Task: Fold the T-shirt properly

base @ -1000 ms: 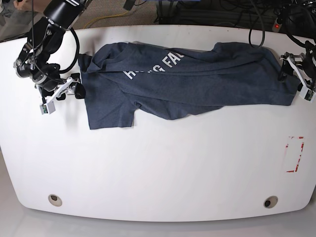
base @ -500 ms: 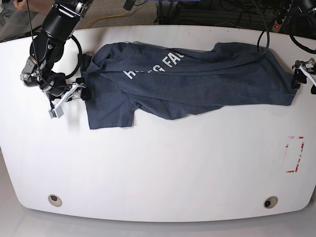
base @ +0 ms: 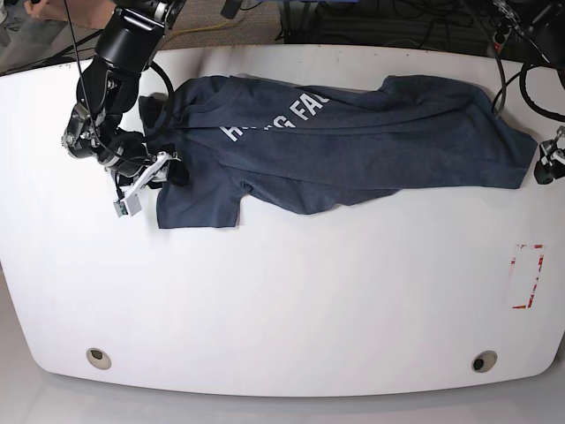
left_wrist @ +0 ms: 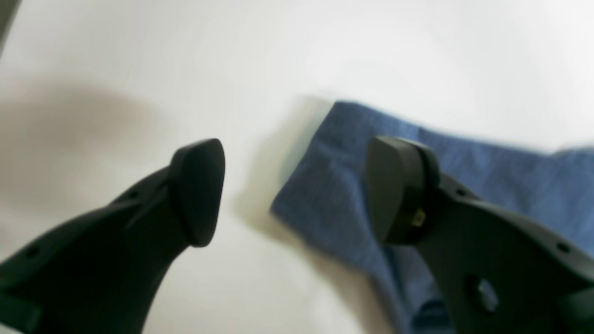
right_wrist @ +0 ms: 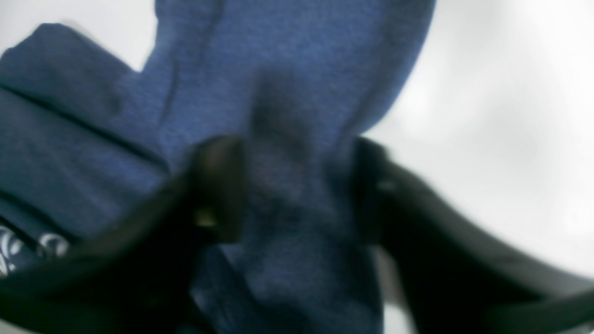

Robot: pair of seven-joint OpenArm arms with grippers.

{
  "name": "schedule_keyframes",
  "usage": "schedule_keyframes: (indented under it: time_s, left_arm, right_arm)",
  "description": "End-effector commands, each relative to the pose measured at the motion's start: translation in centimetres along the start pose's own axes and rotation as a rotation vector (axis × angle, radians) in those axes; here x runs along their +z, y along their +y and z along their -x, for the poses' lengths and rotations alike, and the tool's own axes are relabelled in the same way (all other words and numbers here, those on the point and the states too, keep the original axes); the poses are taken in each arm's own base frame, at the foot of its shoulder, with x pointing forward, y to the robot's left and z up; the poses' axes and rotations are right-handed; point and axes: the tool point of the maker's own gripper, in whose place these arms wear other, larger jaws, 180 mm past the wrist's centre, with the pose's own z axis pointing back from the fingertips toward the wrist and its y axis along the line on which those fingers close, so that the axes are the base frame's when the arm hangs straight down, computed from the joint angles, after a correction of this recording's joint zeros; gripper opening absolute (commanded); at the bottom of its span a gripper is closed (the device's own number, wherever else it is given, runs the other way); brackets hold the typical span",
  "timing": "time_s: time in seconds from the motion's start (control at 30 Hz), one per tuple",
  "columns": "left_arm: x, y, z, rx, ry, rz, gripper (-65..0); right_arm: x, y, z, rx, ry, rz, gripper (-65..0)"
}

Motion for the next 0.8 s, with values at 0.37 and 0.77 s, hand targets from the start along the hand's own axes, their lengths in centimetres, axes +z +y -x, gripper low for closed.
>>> schedule_keyframes:
  time_s: [0.37, 0.77]
  left_arm:
    - [-6.8, -5.2, -0.9, -0.005, 0.031, 0.151, -20.3]
    - [-7.0, -4.1, 1.8, -0.034, 0.130, 0.130, -20.3]
  right_arm:
    - [-1.5, 3.0, -0.7, 0.104, 0.035, -0.061, -62.3]
    - [-1.3, 2.7, -0.7, 0.102, 0.028, -0.056, -62.5]
